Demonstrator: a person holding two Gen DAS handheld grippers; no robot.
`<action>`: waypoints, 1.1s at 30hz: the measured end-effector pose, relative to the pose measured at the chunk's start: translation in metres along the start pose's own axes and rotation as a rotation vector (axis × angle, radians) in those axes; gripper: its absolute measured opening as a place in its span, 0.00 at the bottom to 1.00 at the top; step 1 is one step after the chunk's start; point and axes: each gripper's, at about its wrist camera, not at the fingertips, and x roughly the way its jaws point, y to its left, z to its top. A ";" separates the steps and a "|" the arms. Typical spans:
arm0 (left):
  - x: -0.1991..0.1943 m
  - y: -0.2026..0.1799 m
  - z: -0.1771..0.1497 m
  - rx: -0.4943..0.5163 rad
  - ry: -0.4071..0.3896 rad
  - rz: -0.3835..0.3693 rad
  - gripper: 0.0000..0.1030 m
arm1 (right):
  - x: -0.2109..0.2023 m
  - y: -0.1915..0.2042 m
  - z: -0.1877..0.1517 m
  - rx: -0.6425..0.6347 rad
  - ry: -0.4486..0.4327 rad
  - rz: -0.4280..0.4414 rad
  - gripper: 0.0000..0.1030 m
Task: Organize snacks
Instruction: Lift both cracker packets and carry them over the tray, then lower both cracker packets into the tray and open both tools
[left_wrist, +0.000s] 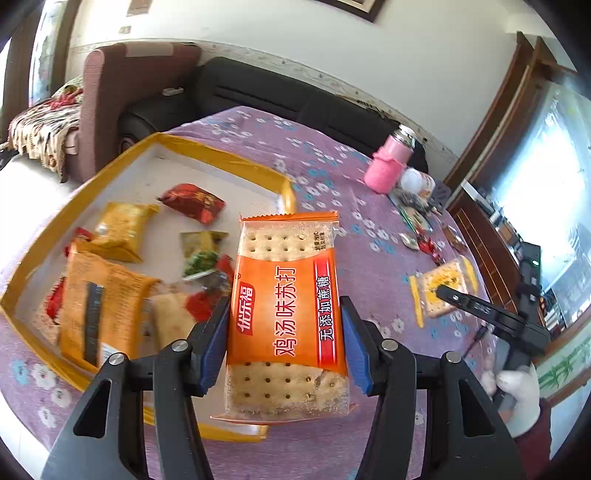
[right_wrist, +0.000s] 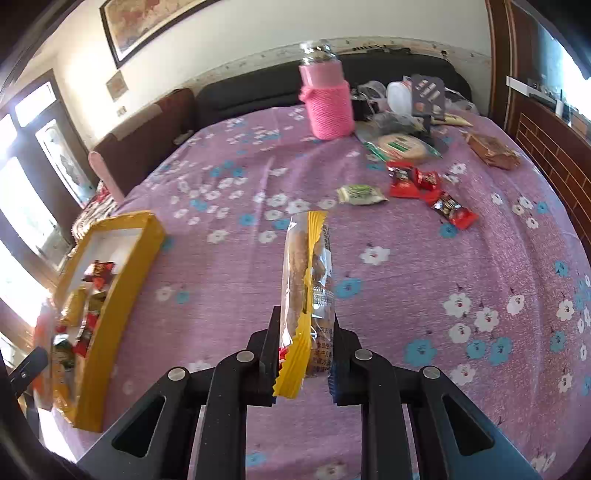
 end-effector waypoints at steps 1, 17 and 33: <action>-0.002 0.004 0.001 -0.009 -0.006 0.003 0.53 | -0.005 0.006 0.000 -0.008 -0.007 0.014 0.19; -0.016 0.054 0.025 -0.029 -0.077 0.149 0.53 | -0.027 0.140 0.012 -0.116 0.052 0.367 0.19; 0.019 0.082 0.064 0.029 -0.047 0.275 0.54 | 0.074 0.254 0.023 -0.137 0.264 0.494 0.18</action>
